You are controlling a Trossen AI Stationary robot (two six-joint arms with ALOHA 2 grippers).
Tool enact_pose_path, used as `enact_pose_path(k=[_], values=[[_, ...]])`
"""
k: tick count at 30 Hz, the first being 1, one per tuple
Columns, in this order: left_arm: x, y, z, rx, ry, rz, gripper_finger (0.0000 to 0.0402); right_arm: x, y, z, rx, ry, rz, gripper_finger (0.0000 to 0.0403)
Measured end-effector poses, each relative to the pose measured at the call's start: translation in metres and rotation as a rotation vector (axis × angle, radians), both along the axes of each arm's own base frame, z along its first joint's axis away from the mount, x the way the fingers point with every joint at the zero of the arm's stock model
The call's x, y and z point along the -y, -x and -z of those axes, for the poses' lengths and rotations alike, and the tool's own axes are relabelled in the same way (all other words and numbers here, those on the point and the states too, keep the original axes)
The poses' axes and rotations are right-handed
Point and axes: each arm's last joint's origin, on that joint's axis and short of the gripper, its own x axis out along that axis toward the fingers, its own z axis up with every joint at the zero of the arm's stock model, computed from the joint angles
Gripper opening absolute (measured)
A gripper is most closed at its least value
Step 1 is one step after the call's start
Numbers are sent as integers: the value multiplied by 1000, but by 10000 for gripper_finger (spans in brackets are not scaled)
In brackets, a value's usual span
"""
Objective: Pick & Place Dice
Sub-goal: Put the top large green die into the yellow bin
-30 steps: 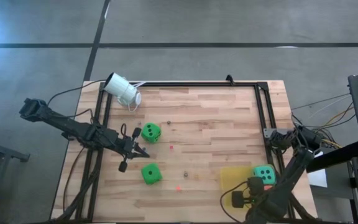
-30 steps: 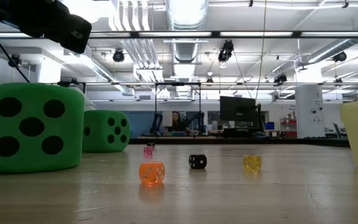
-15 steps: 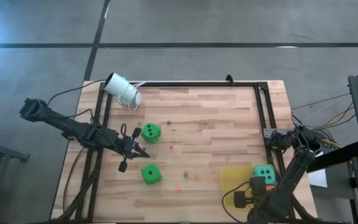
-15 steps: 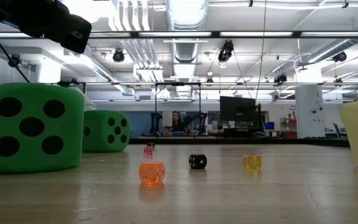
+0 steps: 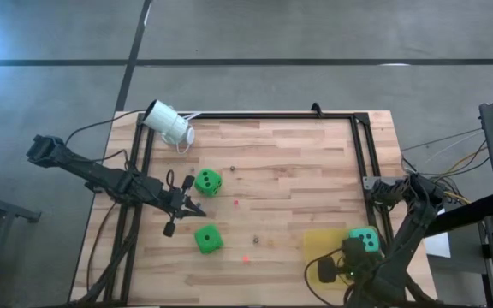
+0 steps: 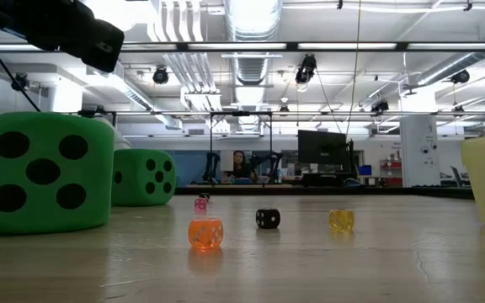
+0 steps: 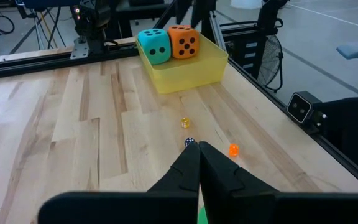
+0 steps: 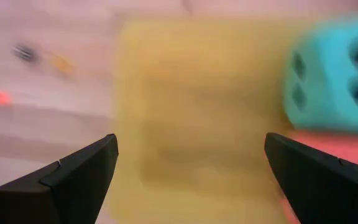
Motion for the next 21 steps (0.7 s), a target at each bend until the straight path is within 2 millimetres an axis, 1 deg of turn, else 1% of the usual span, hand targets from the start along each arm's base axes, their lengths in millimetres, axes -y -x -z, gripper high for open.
enact_pose_path(k=[4,6,11,16,21], values=[[0,0,0,0,0,0,6,7,-5,-3,130,173,-117,400],[0,0,0,0,0,0,6,11,-9,-4,141,234,-168,400],[0,0,0,0,0,0,6,22,-21,-6,163,353,-222,400],[0,0,0,0,0,0,6,32,-34,-7,122,451,-321,400],[0,0,0,0,0,0,6,43,-48,-9,40,496,-401,400]])
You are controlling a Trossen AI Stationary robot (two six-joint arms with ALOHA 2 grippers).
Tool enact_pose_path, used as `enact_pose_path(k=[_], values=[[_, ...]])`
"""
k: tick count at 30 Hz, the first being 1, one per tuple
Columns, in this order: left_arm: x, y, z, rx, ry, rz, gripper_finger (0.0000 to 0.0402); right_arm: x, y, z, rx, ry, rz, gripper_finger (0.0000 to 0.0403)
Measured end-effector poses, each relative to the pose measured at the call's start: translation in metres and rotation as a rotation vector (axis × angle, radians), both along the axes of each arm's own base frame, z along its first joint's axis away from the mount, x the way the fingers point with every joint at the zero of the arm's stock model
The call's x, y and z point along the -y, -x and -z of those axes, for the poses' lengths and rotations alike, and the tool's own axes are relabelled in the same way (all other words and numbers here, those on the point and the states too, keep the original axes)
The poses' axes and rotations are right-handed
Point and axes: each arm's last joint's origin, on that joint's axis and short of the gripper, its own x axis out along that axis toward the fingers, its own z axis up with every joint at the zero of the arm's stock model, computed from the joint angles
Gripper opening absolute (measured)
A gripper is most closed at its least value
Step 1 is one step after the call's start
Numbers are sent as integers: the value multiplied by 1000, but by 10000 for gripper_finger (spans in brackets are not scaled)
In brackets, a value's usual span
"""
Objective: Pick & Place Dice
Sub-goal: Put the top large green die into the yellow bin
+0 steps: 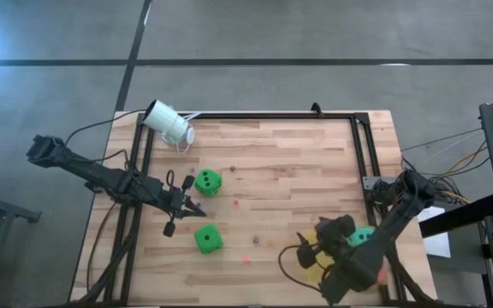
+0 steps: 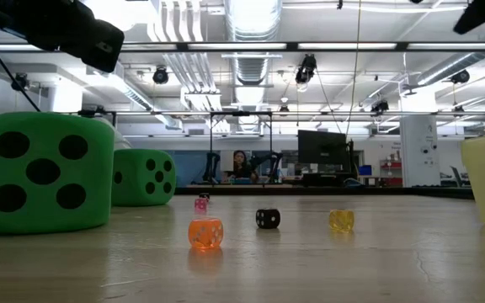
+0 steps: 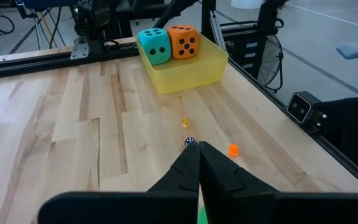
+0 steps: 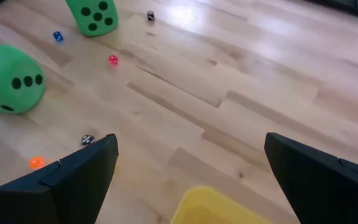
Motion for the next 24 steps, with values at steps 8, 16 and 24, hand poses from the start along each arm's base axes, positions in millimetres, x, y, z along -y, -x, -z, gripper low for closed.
enact_pose_path(k=[8,16,24], values=[[0,0,0,0,0,0,6,4,-5,-1,-38,22,-31,400],[0,0,0,1,0,0,6,3,-6,-2,-35,12,-31,400],[-1,-1,-1,19,-7,-25,6,2,-7,-2,-79,39,-94,400]])
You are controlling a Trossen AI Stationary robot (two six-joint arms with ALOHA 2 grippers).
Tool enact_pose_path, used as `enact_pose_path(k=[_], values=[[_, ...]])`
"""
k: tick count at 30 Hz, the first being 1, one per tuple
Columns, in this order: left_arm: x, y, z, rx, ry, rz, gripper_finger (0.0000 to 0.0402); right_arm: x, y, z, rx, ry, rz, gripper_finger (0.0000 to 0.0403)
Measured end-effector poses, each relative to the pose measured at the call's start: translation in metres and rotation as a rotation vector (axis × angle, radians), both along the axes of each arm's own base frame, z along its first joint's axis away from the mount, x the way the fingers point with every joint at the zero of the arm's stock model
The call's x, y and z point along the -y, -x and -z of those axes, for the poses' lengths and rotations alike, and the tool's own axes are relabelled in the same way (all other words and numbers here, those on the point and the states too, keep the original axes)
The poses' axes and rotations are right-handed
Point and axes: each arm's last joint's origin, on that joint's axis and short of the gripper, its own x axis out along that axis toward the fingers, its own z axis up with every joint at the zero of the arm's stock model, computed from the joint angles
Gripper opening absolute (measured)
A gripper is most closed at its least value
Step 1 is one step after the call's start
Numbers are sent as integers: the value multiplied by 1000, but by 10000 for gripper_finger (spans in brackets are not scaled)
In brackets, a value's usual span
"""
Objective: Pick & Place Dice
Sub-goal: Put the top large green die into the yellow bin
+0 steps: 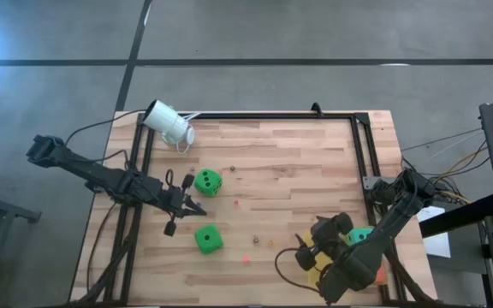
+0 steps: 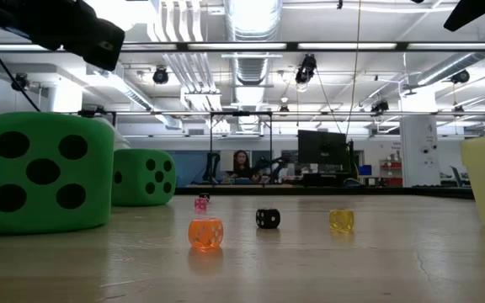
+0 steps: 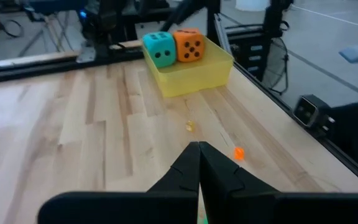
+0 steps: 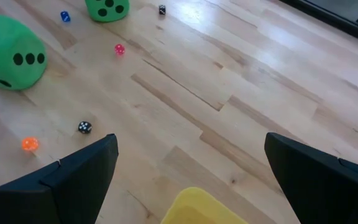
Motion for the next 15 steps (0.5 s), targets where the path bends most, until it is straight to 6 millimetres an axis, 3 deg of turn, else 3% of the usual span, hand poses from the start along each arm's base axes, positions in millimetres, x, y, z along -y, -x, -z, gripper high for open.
enact_pose_path(k=[9,15], values=[[-4,1,5,-67,36,-58,6,-1,-1,0,10,-13,-5,400],[-15,6,17,-187,84,-437,6,-2,-1,0,9,-13,-9,400]])
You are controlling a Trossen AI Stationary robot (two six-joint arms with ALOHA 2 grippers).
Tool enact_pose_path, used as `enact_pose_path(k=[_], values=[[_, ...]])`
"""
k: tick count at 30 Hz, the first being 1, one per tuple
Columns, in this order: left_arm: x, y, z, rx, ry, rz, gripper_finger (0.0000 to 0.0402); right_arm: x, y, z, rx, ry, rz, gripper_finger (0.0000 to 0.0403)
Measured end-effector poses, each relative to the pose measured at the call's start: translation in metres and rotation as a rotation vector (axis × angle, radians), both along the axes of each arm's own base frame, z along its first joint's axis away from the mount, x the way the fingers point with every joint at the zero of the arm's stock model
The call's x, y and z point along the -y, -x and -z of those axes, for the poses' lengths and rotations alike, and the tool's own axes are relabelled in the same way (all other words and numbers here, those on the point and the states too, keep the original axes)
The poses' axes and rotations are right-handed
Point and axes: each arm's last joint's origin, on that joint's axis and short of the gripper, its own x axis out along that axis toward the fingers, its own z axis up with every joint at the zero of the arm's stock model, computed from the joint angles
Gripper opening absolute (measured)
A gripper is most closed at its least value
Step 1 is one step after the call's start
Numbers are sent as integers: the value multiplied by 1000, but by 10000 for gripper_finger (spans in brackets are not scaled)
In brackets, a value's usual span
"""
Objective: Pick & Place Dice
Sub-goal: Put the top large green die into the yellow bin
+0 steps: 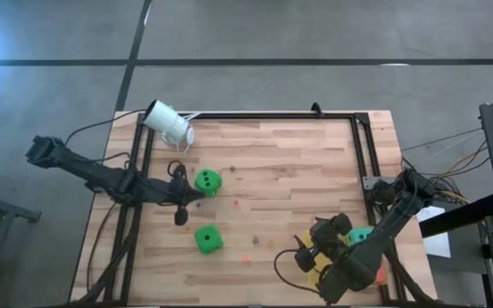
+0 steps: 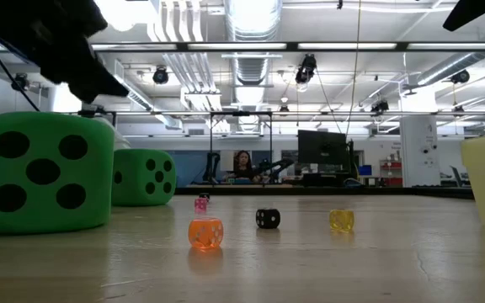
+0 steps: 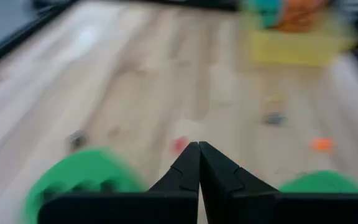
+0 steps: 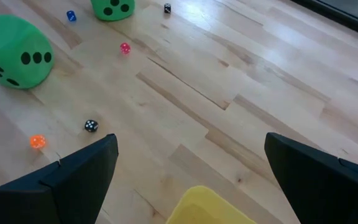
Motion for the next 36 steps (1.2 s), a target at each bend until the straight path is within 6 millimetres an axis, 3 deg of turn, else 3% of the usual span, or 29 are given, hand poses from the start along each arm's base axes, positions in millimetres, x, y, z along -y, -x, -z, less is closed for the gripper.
enact_pose_path(k=[9,17,22,27,36], values=[[-14,4,-9,-84,170,-314,6,0,0,0,-13,9,-19,400],[-41,5,-4,-93,252,-542,6,0,0,0,-11,7,-19,400],[-56,2,1,-123,289,-616,6,0,-1,0,-11,7,-18,400],[-67,-8,20,-254,306,-658,6,1,-1,0,-11,8,-15,400],[-74,-25,35,-363,313,-679,6,0,-2,0,-15,11,-23,400]])
